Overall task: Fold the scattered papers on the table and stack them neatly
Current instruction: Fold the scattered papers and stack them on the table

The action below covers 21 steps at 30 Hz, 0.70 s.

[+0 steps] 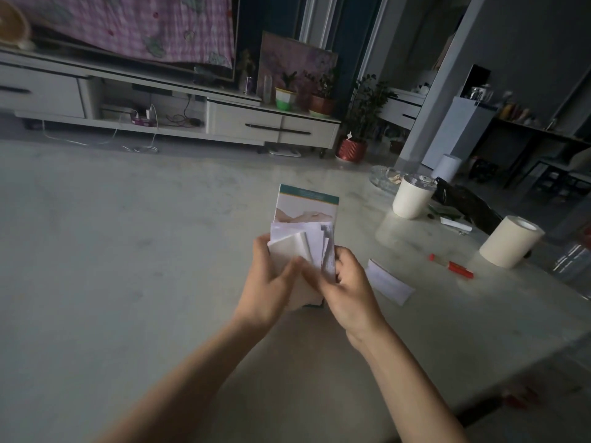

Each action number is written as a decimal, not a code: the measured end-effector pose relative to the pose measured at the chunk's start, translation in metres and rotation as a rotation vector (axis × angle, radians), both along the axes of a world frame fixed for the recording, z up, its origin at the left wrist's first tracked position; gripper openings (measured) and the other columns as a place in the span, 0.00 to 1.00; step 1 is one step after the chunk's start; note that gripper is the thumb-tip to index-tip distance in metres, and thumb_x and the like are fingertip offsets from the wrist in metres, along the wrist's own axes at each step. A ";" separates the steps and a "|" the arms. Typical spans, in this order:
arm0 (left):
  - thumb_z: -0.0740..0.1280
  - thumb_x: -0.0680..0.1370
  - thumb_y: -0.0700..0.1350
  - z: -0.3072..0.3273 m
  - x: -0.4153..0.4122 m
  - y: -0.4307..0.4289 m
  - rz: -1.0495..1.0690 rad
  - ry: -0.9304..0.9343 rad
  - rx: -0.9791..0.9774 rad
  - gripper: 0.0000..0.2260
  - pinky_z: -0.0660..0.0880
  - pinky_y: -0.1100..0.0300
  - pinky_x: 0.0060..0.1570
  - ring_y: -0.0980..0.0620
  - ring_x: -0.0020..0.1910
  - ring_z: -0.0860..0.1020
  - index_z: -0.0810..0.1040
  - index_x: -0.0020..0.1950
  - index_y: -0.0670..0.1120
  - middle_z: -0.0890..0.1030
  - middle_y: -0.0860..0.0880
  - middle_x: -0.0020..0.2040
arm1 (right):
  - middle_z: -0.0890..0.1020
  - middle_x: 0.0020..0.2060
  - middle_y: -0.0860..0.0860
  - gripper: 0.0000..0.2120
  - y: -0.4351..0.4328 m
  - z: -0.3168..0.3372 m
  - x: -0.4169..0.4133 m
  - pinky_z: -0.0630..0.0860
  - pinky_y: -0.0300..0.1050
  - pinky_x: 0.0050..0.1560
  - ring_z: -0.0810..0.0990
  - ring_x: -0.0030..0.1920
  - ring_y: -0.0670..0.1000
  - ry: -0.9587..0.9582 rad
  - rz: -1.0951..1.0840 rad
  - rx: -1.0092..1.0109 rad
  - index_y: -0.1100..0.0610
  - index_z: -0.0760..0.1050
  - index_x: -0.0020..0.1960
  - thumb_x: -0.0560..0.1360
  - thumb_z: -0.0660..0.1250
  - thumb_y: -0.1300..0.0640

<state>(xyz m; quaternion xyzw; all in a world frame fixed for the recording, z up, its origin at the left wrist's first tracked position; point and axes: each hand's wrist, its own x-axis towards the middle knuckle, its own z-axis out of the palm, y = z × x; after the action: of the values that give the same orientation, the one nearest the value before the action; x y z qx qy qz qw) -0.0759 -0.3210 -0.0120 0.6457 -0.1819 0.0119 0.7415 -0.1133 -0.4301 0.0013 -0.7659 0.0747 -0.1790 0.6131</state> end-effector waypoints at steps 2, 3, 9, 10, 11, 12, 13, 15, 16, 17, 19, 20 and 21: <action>0.67 0.73 0.43 0.000 0.001 0.002 -0.006 -0.041 0.067 0.13 0.75 0.56 0.49 0.57 0.46 0.76 0.64 0.51 0.53 0.74 0.54 0.48 | 0.82 0.43 0.51 0.11 -0.003 -0.001 0.001 0.76 0.41 0.44 0.80 0.43 0.46 -0.065 0.009 -0.037 0.54 0.73 0.49 0.71 0.72 0.60; 0.68 0.74 0.42 0.001 0.003 0.004 0.008 -0.090 0.114 0.15 0.75 0.58 0.49 0.58 0.46 0.76 0.64 0.52 0.52 0.74 0.54 0.49 | 0.81 0.42 0.50 0.10 -0.003 -0.002 0.001 0.75 0.38 0.43 0.79 0.42 0.44 -0.101 0.005 -0.073 0.54 0.72 0.49 0.72 0.71 0.62; 0.76 0.67 0.36 0.000 0.010 0.007 0.019 -0.084 0.083 0.19 0.74 0.70 0.39 0.67 0.37 0.77 0.70 0.47 0.52 0.79 0.54 0.44 | 0.79 0.48 0.47 0.12 0.003 -0.018 -0.005 0.74 0.34 0.47 0.79 0.47 0.41 -0.095 0.016 -0.183 0.53 0.66 0.56 0.76 0.66 0.60; 0.76 0.67 0.37 -0.003 0.010 0.006 0.015 -0.088 0.077 0.19 0.74 0.71 0.40 0.67 0.38 0.77 0.71 0.48 0.52 0.79 0.54 0.44 | 0.79 0.50 0.48 0.13 0.007 -0.025 -0.006 0.75 0.38 0.49 0.79 0.49 0.43 -0.070 0.015 -0.206 0.52 0.64 0.56 0.76 0.66 0.57; 0.77 0.66 0.41 -0.006 0.010 0.003 0.013 -0.099 0.082 0.18 0.74 0.70 0.41 0.66 0.40 0.78 0.71 0.48 0.51 0.79 0.54 0.45 | 0.79 0.52 0.51 0.15 0.010 -0.030 -0.008 0.76 0.44 0.51 0.79 0.52 0.49 -0.038 -0.011 -0.300 0.52 0.62 0.57 0.75 0.65 0.53; 0.77 0.65 0.46 -0.009 0.009 0.002 0.011 -0.103 0.090 0.19 0.74 0.68 0.41 0.63 0.42 0.78 0.71 0.49 0.52 0.80 0.55 0.46 | 0.78 0.53 0.55 0.18 0.014 -0.034 -0.009 0.75 0.50 0.52 0.78 0.53 0.55 -0.008 -0.043 -0.422 0.54 0.60 0.58 0.74 0.64 0.50; 0.75 0.63 0.52 -0.010 0.007 0.000 0.014 -0.101 0.104 0.21 0.75 0.65 0.42 0.61 0.44 0.79 0.70 0.50 0.52 0.79 0.56 0.46 | 0.78 0.53 0.57 0.19 0.016 -0.037 -0.011 0.73 0.52 0.51 0.77 0.53 0.60 0.008 -0.090 -0.540 0.56 0.60 0.57 0.73 0.63 0.50; 0.73 0.59 0.58 -0.012 0.006 -0.002 0.034 -0.080 0.111 0.23 0.76 0.66 0.42 0.62 0.42 0.79 0.69 0.49 0.53 0.79 0.57 0.45 | 0.78 0.51 0.59 0.13 0.017 -0.039 -0.014 0.72 0.52 0.49 0.76 0.52 0.63 -0.021 -0.161 -0.594 0.55 0.60 0.51 0.75 0.64 0.54; 0.75 0.59 0.57 -0.012 0.005 -0.002 0.041 -0.070 0.104 0.23 0.76 0.66 0.39 0.63 0.38 0.79 0.69 0.48 0.53 0.79 0.56 0.43 | 0.79 0.48 0.59 0.12 0.016 -0.037 -0.014 0.73 0.52 0.47 0.76 0.50 0.62 -0.030 -0.159 -0.559 0.54 0.59 0.48 0.75 0.64 0.56; 0.77 0.60 0.54 -0.010 0.004 -0.003 0.048 -0.069 0.100 0.23 0.76 0.66 0.36 0.63 0.35 0.79 0.69 0.47 0.52 0.79 0.56 0.41 | 0.79 0.45 0.57 0.12 0.013 -0.033 -0.013 0.73 0.51 0.44 0.78 0.47 0.60 -0.033 -0.161 -0.505 0.53 0.61 0.46 0.75 0.65 0.57; 0.77 0.58 0.55 -0.009 0.004 -0.003 0.081 -0.096 0.111 0.24 0.77 0.63 0.37 0.63 0.37 0.80 0.69 0.46 0.52 0.80 0.55 0.42 | 0.79 0.39 0.52 0.09 0.005 -0.028 -0.009 0.74 0.46 0.40 0.79 0.40 0.53 -0.025 -0.148 -0.338 0.53 0.66 0.44 0.73 0.68 0.57; 0.76 0.57 0.57 -0.008 0.005 -0.003 0.087 -0.103 0.122 0.25 0.77 0.63 0.40 0.61 0.42 0.80 0.69 0.46 0.53 0.80 0.56 0.43 | 0.80 0.39 0.51 0.09 0.002 -0.026 -0.008 0.75 0.45 0.40 0.79 0.40 0.51 -0.024 -0.127 -0.260 0.54 0.68 0.45 0.72 0.69 0.56; 0.76 0.56 0.57 -0.007 0.005 -0.003 0.080 -0.106 0.139 0.25 0.77 0.63 0.42 0.61 0.44 0.80 0.68 0.46 0.53 0.81 0.57 0.43 | 0.81 0.41 0.51 0.12 -0.001 -0.024 -0.006 0.76 0.45 0.42 0.80 0.42 0.51 -0.038 -0.099 -0.215 0.55 0.70 0.48 0.70 0.70 0.55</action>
<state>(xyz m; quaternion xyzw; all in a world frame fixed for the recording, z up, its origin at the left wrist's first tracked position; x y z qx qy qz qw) -0.0704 -0.3239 -0.0186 0.7009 -0.1951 0.0631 0.6832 -0.1190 -0.4308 -0.0226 -0.8189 0.0812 -0.2306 0.5192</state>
